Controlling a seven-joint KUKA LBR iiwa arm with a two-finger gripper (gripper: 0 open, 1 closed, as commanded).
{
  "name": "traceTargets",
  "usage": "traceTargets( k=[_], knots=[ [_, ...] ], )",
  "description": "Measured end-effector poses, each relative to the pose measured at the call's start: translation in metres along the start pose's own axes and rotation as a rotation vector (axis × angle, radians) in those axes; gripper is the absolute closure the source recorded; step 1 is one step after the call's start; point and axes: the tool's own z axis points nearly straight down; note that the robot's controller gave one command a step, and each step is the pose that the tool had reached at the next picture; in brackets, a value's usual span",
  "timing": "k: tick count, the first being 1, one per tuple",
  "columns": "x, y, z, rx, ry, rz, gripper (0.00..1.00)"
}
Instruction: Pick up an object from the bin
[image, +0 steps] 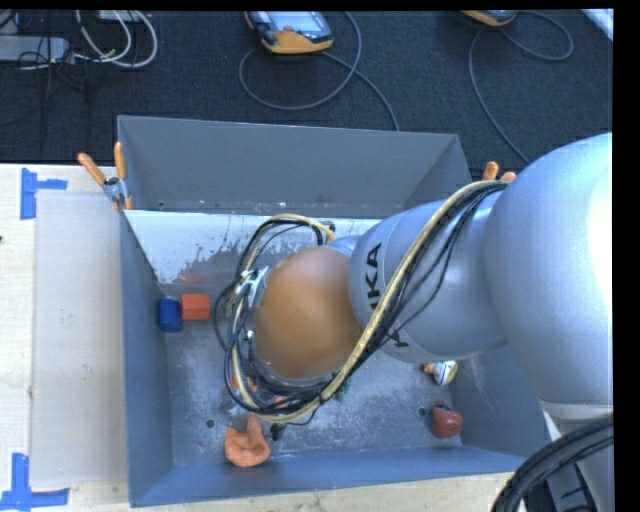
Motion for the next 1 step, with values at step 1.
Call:
traceTargets(
  k=[1],
  knots=[
    [-0.0004, 0.0, -0.0048, 0.001, -0.001, 0.001, 1.0]
  ],
)
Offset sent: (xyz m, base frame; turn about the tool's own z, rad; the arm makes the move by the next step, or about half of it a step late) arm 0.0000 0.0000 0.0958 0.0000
